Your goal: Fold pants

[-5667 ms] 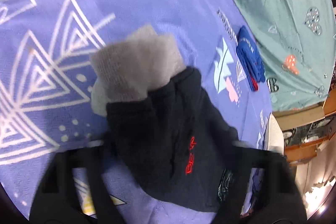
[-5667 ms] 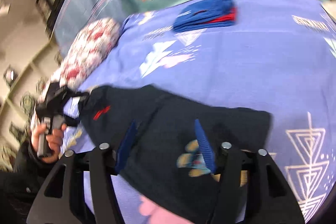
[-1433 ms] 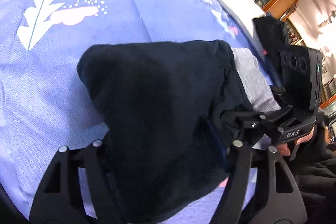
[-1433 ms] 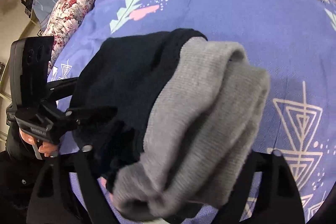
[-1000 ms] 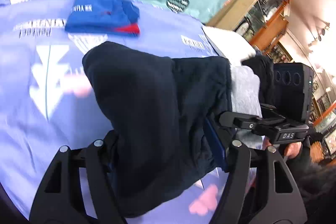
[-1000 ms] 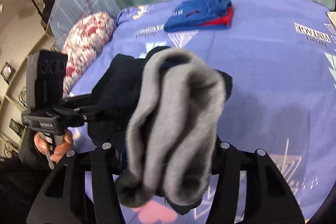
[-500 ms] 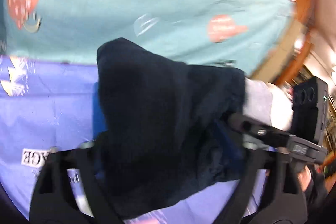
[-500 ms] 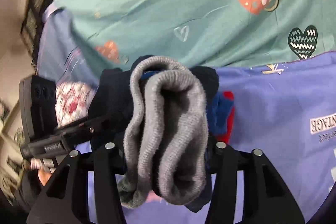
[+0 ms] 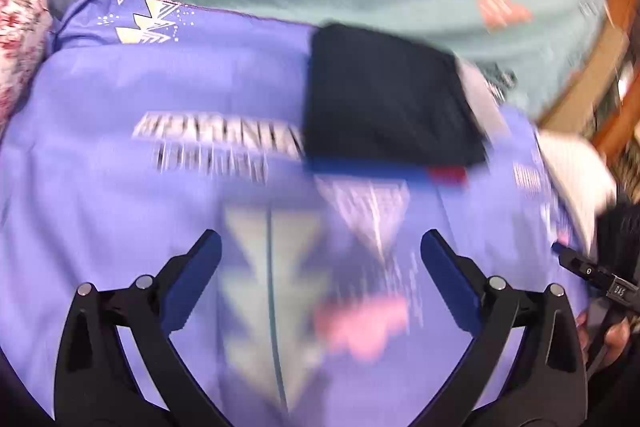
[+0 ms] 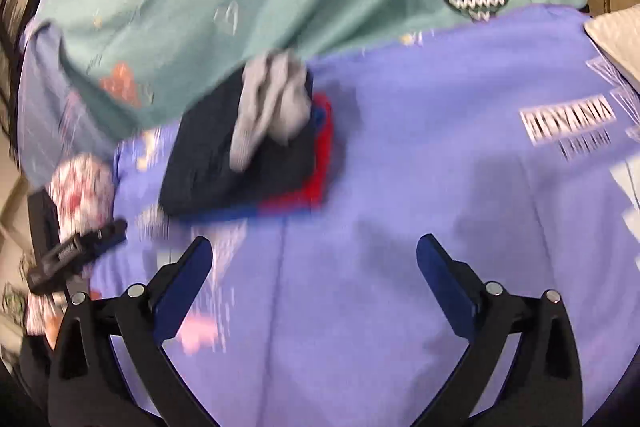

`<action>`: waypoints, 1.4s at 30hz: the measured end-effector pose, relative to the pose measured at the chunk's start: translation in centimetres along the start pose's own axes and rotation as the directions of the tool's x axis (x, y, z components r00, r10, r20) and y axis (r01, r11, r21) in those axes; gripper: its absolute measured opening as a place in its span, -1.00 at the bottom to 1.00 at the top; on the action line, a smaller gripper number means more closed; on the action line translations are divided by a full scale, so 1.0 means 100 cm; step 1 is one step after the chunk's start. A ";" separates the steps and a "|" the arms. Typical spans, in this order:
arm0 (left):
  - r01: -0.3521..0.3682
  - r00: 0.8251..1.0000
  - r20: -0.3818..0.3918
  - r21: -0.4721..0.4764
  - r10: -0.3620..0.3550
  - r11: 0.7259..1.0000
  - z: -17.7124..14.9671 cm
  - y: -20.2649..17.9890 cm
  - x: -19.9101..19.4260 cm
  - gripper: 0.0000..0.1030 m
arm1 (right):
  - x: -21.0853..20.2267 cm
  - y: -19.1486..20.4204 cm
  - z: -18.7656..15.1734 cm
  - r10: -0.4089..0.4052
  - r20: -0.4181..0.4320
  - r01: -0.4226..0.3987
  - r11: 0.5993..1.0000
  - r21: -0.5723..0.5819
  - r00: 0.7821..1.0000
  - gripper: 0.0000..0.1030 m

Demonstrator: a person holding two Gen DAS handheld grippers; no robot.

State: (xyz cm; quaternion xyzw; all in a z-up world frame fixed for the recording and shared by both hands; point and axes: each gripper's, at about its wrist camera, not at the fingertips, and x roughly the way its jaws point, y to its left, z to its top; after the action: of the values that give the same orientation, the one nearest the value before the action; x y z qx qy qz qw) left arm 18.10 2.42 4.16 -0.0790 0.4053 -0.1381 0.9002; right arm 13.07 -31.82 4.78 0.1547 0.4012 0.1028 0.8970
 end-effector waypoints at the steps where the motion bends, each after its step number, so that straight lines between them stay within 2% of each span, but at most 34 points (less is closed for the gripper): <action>1: 0.004 1.000 0.006 0.016 -0.004 1.000 -0.017 -0.008 -0.011 0.96 | -0.008 0.005 -0.018 -0.007 -0.006 0.007 0.999 -0.031 1.000 0.97; 2: 0.021 1.000 0.018 0.029 -0.021 0.999 -0.040 -0.019 -0.028 0.96 | -0.021 0.010 -0.040 -0.018 -0.010 0.018 0.997 -0.071 1.000 0.97; 4: 0.006 0.999 0.031 0.048 -0.007 0.999 -0.070 -0.033 -0.051 0.96 | -0.042 0.017 -0.079 -0.057 -0.016 0.055 0.992 -0.113 0.998 0.97; 7: -0.035 0.999 0.042 0.127 0.030 0.991 -0.106 -0.055 -0.075 0.96 | -0.061 0.019 -0.115 -0.032 -0.015 0.030 0.992 -0.121 0.999 0.97; 10: -0.137 0.987 0.112 0.168 0.119 0.976 -0.137 -0.070 -0.088 0.96 | -0.081 0.035 -0.140 -0.033 0.040 0.040 0.984 -0.174 0.999 0.97; 14: -0.218 0.967 0.162 0.142 0.195 0.966 -0.161 -0.070 -0.097 0.96 | -0.097 0.048 -0.153 -0.105 0.181 0.145 0.964 -0.223 0.978 0.97; 16: -0.286 0.946 0.191 0.122 0.260 0.950 -0.164 -0.068 -0.101 0.96 | -0.097 0.045 -0.152 -0.107 0.219 0.153 0.967 -0.206 0.970 0.97; 20: -0.318 0.927 0.230 0.067 0.295 0.946 -0.169 -0.059 -0.115 0.96 | -0.096 0.046 -0.158 -0.179 0.283 0.245 0.945 -0.218 0.942 0.97; 24: -0.323 0.927 0.216 0.050 0.306 0.945 -0.173 -0.052 -0.111 0.96 | -0.105 0.044 -0.159 -0.223 0.360 0.309 0.930 -0.202 0.906 0.97; 26: -0.317 0.931 0.206 0.039 0.303 0.948 -0.173 -0.047 -0.109 0.96 | -0.115 0.042 -0.161 -0.230 0.426 0.331 0.926 -0.179 0.875 0.97; 28: -0.312 0.931 0.206 0.025 0.301 0.950 -0.172 -0.044 -0.109 0.96 | -0.116 0.041 -0.162 -0.252 0.441 0.355 0.920 -0.167 0.861 0.97; 32: -0.318 0.931 0.194 0.020 0.308 0.948 -0.171 -0.042 -0.106 0.96 | -0.111 0.035 -0.159 -0.255 0.399 0.341 0.926 -0.159 0.881 0.97; 42: -0.338 0.925 0.196 0.034 0.325 0.940 -0.171 -0.044 -0.104 0.96 | -0.108 0.036 -0.159 -0.254 0.392 0.343 0.923 -0.176 0.884 0.97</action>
State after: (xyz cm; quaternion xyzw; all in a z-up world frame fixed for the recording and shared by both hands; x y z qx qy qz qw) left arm -2.15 1.01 1.39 0.0083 0.3213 0.0107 0.9469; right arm -6.21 -28.74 3.52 -0.0030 0.2328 -0.0200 0.9723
